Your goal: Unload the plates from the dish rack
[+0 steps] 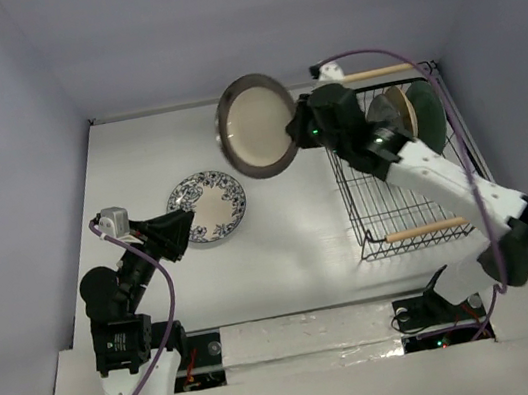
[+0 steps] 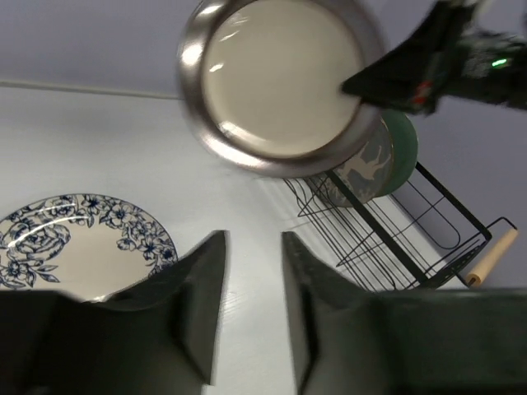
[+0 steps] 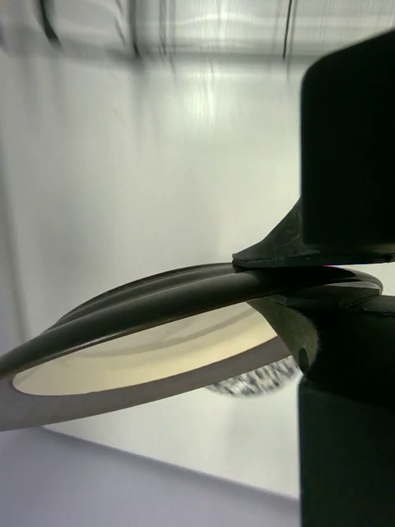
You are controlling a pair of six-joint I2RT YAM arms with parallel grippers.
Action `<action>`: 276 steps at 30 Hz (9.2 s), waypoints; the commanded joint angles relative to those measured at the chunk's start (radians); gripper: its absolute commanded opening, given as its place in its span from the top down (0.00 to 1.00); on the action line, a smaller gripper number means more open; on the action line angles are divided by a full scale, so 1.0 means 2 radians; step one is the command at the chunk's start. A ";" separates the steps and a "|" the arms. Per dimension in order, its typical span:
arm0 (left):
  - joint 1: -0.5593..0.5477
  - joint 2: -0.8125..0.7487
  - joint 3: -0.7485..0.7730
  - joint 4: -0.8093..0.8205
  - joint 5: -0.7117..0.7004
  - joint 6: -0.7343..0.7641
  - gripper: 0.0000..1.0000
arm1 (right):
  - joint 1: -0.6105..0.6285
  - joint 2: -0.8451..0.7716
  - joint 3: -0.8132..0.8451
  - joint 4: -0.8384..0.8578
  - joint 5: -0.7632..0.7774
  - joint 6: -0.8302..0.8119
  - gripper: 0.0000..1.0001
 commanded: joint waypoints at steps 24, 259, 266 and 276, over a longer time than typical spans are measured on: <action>0.003 -0.005 0.002 0.014 -0.015 0.001 0.72 | 0.038 0.273 -0.069 0.339 -0.222 0.277 0.89; 0.003 -0.020 0.002 0.015 -0.008 0.004 0.62 | -0.249 0.078 0.093 -0.105 0.279 -0.209 1.00; 0.003 -0.022 0.002 0.014 -0.010 0.004 0.62 | -0.249 0.029 0.114 -0.127 0.195 -0.153 1.00; 0.003 -0.021 0.002 0.014 -0.012 0.004 0.62 | -0.249 -0.093 0.044 -0.041 -0.066 -0.026 1.00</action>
